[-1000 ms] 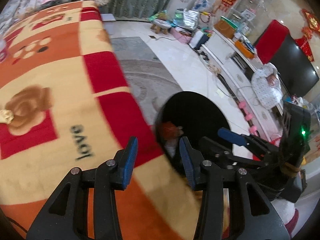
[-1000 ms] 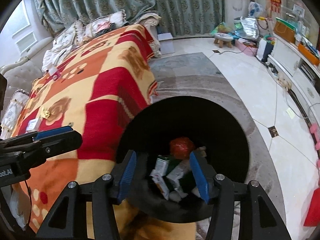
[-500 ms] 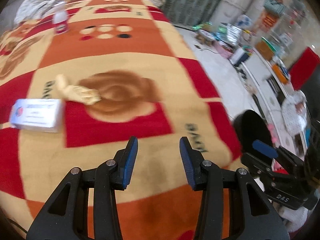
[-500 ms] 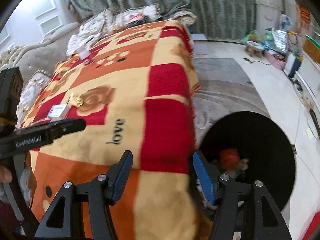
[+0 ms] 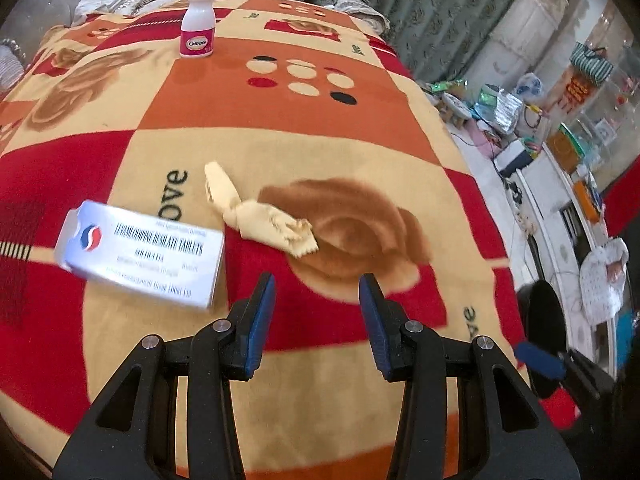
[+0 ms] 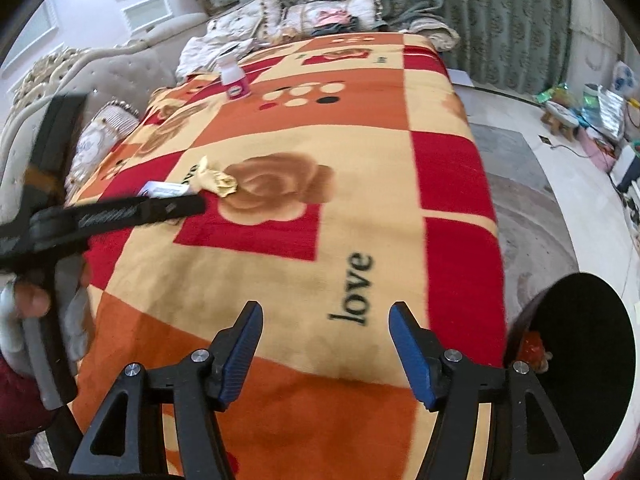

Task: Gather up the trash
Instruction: 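Move both open tools back over the white box and beige tissue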

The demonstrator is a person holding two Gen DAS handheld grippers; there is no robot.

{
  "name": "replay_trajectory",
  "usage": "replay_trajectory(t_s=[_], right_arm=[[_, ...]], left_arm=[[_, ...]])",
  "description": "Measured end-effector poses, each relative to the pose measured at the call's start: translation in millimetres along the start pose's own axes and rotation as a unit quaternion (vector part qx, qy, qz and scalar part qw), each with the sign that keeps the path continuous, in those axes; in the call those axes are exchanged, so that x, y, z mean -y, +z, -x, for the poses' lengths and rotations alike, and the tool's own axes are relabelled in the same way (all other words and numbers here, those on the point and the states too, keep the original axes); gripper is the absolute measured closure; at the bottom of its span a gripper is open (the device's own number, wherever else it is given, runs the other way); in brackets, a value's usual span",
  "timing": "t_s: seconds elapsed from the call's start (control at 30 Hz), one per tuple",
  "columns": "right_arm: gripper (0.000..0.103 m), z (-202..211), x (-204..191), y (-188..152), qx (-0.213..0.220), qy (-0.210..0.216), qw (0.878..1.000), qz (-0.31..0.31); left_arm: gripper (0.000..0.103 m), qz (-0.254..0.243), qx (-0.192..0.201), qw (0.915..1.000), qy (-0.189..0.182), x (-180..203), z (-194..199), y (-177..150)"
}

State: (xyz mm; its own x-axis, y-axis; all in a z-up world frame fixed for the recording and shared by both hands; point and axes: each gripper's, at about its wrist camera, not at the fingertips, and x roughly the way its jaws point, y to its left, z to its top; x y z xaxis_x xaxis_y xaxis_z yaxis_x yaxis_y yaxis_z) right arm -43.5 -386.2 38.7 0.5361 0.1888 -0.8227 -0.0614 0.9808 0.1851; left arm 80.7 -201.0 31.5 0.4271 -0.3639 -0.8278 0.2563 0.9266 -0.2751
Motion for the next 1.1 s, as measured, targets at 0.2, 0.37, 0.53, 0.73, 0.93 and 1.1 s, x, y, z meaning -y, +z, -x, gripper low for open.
replay_trajectory(t_s=[0.2,0.37,0.53,0.73,0.93,1.1], right_arm=[[0.038,-1.7,-9.2,4.1,-0.003,0.004,1.000,0.008],[0.037,-12.9,-16.6,9.7,-0.011,0.013,1.000,0.009],[0.037,-22.7,-36.6,15.6,-0.014,0.028,0.999,0.026],[0.036,-36.1,-57.4,25.6,-0.017,0.045,0.998,0.042],[0.036,-54.1,-82.5,47.5,-0.001,0.070,0.995,0.073],[0.036,-81.1,-99.9,75.1,0.005,0.079,0.991,0.103]], left_arm=[[0.062,0.037,-0.012,0.9989,0.024,-37.4,1.6,-7.0],[0.062,0.071,-0.002,0.9960,0.053,-88.3,28.5,-17.4],[0.062,0.103,0.007,0.9912,0.082,-129.8,52.4,-24.8],[0.062,0.101,0.018,0.9920,0.074,-134.9,66.3,-22.7],[0.062,0.132,0.029,0.9885,0.067,-147.9,69.6,-10.2],[0.061,0.151,0.028,0.9859,0.066,-160.9,67.0,-4.9]])
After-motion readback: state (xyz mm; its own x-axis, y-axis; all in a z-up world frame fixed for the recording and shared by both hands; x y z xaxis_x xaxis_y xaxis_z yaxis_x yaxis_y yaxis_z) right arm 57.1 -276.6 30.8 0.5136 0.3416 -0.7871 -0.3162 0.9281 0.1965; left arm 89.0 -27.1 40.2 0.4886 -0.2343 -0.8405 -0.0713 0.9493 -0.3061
